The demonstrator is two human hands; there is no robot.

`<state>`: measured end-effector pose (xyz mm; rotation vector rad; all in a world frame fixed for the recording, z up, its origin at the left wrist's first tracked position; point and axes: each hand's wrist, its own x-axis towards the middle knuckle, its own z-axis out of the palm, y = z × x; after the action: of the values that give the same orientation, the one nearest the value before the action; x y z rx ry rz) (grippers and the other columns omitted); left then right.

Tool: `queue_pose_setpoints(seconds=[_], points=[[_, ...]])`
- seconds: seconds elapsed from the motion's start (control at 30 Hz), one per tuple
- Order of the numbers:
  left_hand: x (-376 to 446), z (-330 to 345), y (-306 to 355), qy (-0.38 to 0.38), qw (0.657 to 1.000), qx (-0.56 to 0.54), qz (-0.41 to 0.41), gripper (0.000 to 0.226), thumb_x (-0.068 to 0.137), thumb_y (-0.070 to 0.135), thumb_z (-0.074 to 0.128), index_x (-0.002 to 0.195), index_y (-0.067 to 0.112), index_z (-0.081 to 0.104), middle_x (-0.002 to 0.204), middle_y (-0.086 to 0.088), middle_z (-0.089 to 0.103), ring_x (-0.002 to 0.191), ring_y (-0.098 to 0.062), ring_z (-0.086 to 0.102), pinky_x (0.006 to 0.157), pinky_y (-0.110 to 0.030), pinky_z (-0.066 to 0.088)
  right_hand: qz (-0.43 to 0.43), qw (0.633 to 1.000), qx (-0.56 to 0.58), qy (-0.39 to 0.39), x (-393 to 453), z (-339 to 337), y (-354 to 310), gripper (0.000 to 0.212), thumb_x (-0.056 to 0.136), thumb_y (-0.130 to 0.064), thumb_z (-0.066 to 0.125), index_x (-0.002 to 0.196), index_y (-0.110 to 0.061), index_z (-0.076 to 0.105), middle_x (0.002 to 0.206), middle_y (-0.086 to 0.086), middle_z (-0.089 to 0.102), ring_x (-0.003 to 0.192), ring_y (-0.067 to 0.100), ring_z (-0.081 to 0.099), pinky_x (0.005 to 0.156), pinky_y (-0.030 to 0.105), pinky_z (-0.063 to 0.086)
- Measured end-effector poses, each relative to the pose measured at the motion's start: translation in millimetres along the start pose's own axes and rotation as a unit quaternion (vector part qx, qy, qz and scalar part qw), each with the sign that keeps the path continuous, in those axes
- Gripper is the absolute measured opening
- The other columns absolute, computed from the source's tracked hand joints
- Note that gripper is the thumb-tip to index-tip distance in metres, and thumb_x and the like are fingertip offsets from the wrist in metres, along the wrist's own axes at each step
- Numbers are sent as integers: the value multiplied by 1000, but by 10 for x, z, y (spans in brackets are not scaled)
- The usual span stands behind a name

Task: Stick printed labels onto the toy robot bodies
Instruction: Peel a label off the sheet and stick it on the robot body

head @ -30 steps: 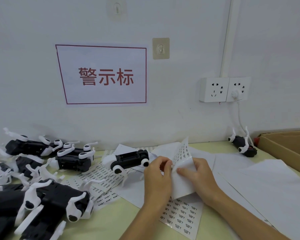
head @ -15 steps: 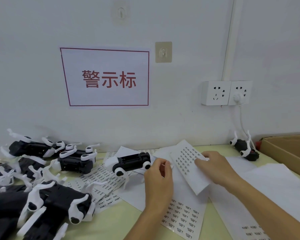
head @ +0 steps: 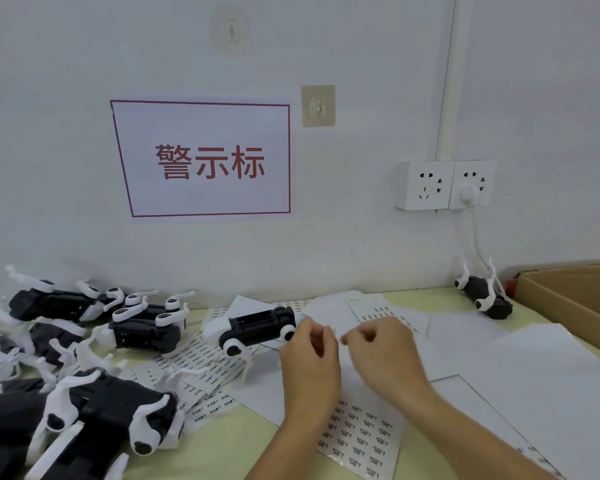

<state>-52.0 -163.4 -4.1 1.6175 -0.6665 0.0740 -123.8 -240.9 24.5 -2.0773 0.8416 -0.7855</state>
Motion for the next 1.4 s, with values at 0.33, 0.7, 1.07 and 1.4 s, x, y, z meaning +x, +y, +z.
queue_pose_setpoints(seconds=[0.33, 0.7, 1.07, 1.4], points=[[3, -5, -2, 23, 1000, -6, -11, 26, 93, 8, 62, 69, 14, 57, 70, 22, 63, 64, 0, 58, 55, -12, 42, -39, 996, 78, 26, -298, 199, 7, 35, 87, -14, 47, 95, -31, 77, 58, -8, 69, 47, 6, 54, 51, 30, 50], [2, 5, -5, -17, 1000, -16, -20, 18, 97, 14, 59, 83, 24, 66, 76, 5, 68, 77, -2, 66, 63, -15, 50, -46, 982, 173, -63, -239, 166, 22, 48, 94, 1, 43, 111, -31, 74, 93, -16, 77, 92, 3, 71, 83, 24, 57], [0, 7, 7, -52, 998, -26, -37, 23, 100, 11, 52, 92, 30, 62, 78, -2, 70, 74, -11, 64, 63, -21, 49, 34, 970, 237, -51, -180, 134, 73, 39, 88, 4, 40, 97, -24, 65, 53, 3, 41, 44, 8, 35, 44, 18, 33], [16, 7, -4, -10, 999, -23, -27, 22, 96, 14, 62, 84, 32, 64, 80, 4, 70, 73, -10, 65, 63, -20, 52, 32, 976, 210, -39, -189, 146, 65, 40, 88, 4, 40, 97, -25, 65, 51, -1, 43, 48, 14, 32, 46, 23, 33]])
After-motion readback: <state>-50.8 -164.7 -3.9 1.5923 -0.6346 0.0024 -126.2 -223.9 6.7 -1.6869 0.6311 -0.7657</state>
